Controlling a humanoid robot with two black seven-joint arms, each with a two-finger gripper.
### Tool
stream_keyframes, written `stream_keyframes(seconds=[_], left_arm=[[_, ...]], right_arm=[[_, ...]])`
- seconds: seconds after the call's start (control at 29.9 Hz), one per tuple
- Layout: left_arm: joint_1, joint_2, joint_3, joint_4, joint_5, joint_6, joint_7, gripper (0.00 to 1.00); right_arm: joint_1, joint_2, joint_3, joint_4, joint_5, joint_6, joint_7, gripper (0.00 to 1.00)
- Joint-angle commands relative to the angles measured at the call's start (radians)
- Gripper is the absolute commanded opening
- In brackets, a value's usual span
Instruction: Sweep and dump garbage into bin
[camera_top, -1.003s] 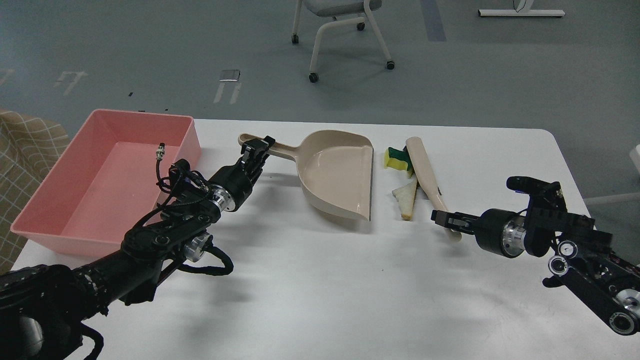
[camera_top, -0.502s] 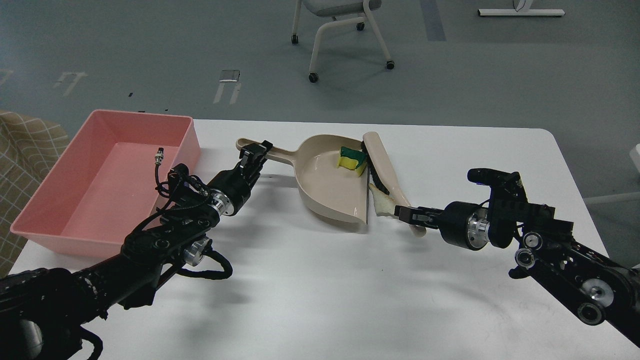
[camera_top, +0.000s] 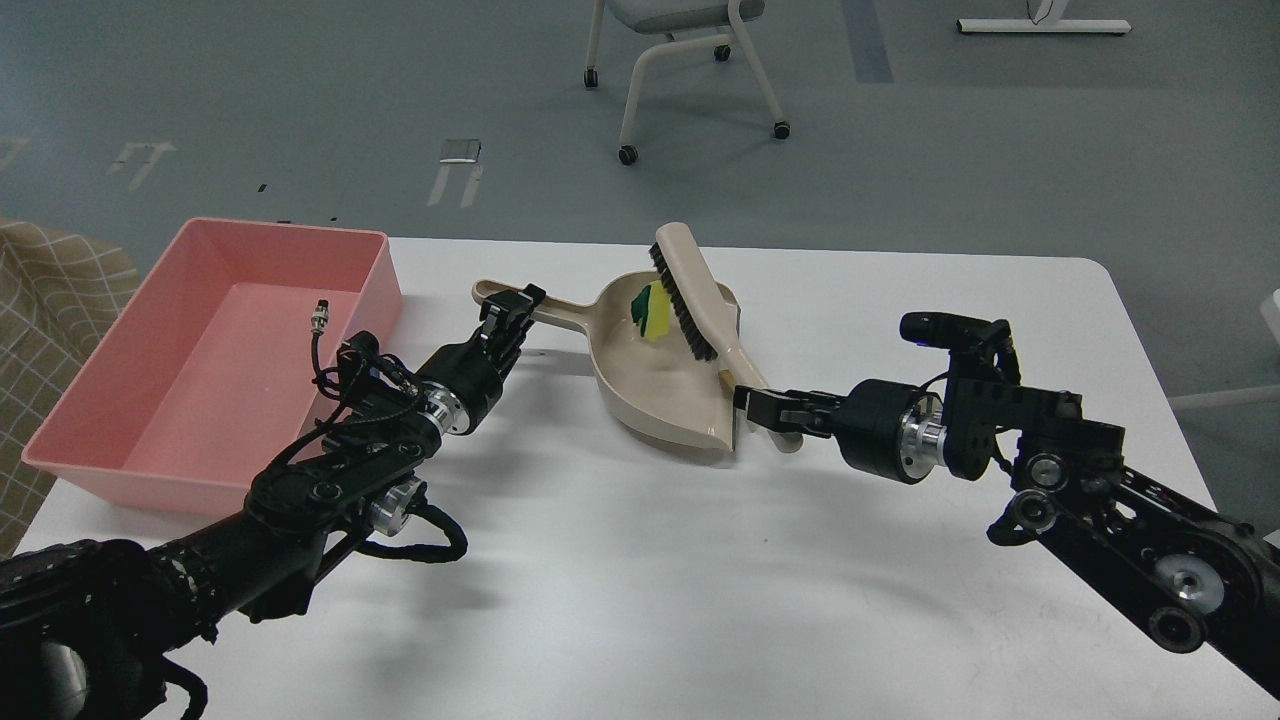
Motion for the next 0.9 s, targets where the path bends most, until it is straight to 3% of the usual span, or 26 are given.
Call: stream_keyframes(seconds=[0.0, 0.37, 0.67, 0.87], left_arm=[[0.005, 0.004, 0.000, -0.002, 0.002, 0.000, 0.000, 0.07], [0.018, 0.011, 0.002, -0.003, 0.002, 0.000, 0.000, 0.07], [0.019, 0.028, 0.000, -0.005, 0.002, -0.003, 0.000, 0.07], [0.019, 0.030, 0.000, -0.005, 0.000, -0.003, 0.000, 0.07]], right_arm=[[-0.012, -0.092, 0.007, 0.021, 0.016, 0.000, 0.001, 0.01], [-0.125, -0.261, 0.007, 0.059, 0.080, 0.000, 0.011, 0.01], [-0.225, -0.244, -0.002, 0.087, 0.087, 0.000, -0.002, 0.02], [-0.168, -0.146, -0.008, 0.094, 0.090, 0.000, -0.006, 0.02]])
